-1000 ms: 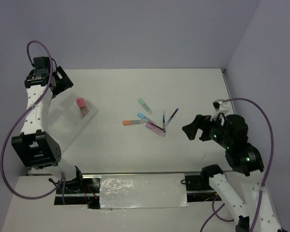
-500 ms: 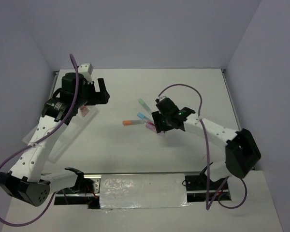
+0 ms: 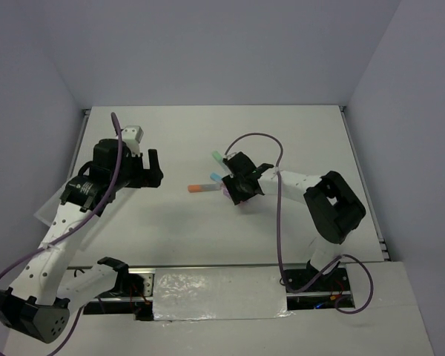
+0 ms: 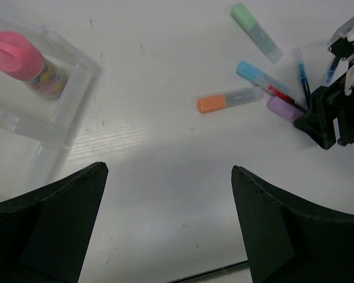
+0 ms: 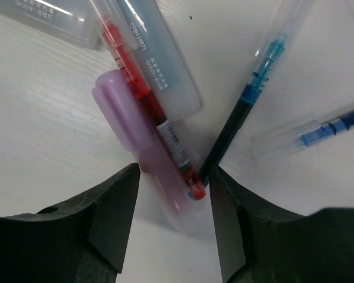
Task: Sort the stationery into containers
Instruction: Pick up the pen from the center of the board.
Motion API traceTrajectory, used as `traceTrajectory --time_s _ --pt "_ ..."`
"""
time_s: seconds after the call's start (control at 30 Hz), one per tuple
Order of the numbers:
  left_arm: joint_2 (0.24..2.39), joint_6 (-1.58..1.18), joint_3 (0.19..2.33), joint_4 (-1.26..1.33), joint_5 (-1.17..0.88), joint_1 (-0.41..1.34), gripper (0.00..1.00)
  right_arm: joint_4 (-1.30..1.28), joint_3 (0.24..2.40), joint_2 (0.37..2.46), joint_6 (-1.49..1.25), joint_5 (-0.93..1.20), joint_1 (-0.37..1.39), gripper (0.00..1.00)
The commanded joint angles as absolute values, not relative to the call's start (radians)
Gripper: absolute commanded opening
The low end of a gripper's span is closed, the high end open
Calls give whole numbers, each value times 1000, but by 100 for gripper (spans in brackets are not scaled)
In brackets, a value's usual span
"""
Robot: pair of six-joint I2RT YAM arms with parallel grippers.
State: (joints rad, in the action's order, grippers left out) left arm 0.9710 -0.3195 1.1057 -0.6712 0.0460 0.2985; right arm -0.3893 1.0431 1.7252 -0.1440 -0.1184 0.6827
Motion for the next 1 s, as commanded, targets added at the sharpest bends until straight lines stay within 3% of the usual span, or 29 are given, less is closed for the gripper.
traceTrajectory --time_s 0.0,0.1,0.33,0.4,0.43,0.6,0.97 --pt "959 -293 1085 -657 28 301 99 -354 1088 1788 -115 -121 686 58" --pt "954 -298 1072 -657 25 301 99 -359 1088 1816 -126 -95 686 54" --pt "945 -313 1065 -650 8 301 99 -344 1031 1749 -176 -100 712 56" --pt "945 -316 1065 -653 8 301 99 -360 1029 1740 -196 -123 712 61" --pt "940 -316 1065 -657 8 301 99 -376 1025 1727 -207 -133 716 74" --pt "928 -314 1068 -663 9 301 99 -384 968 1661 -264 -150 735 78" --pt "923 -318 1080 -675 -5 301 99 -379 948 1664 -282 -109 762 33"
